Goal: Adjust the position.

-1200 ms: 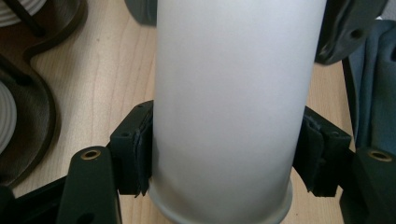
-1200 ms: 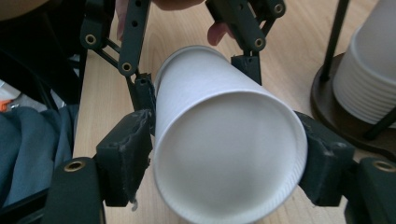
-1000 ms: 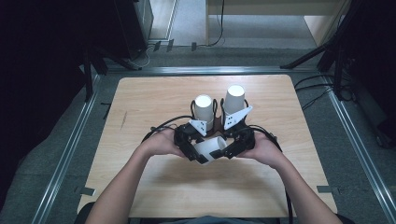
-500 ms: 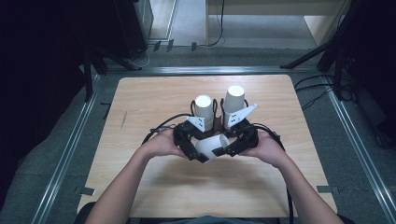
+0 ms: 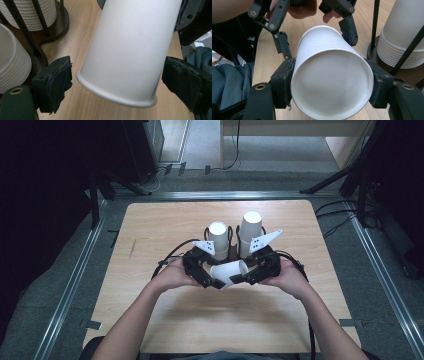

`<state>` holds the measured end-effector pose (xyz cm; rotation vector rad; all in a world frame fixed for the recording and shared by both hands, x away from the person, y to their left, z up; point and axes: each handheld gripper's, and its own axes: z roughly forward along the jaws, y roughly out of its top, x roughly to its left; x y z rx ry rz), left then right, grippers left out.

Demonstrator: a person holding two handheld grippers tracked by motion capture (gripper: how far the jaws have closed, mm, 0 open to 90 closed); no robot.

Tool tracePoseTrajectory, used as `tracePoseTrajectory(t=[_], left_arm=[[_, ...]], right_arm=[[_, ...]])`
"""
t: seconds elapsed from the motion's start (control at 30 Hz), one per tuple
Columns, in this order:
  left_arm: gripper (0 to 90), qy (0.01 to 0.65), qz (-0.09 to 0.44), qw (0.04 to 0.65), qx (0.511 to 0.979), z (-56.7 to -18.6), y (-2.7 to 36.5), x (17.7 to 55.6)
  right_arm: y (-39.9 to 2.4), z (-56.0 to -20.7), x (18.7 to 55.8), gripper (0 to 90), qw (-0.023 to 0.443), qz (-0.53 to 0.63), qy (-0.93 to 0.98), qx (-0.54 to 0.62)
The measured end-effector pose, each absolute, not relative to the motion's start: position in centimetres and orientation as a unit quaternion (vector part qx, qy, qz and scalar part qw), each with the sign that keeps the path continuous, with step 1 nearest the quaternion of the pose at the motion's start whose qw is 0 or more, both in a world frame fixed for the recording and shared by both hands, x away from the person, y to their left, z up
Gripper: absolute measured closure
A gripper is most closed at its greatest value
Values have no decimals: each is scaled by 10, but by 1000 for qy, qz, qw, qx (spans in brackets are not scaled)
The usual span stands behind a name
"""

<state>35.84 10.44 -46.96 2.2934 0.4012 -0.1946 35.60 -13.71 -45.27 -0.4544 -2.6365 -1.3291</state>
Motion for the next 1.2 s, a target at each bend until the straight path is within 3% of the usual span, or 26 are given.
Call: tracePoseTrajectory(t=[0.4, 0.67, 1.1, 1.2], left_arm=[[101, 156, -80, 421, 890, -474, 99, 354], [185, 157, -77, 445, 878, -473, 105, 354], [256, 144, -79, 432, 887, -471, 106, 353], [256, 147, -81, 431, 886, -470, 107, 353]], right_arm=[[-140, -447, 355, 339, 78, -465, -868, -155], [-145, -445, 357, 338, 88, -482, -858, -158], [-145, -446, 357, 341, 98, -479, -858, -157], [-145, -446, 356, 282, 89, -476, -861, -155]])
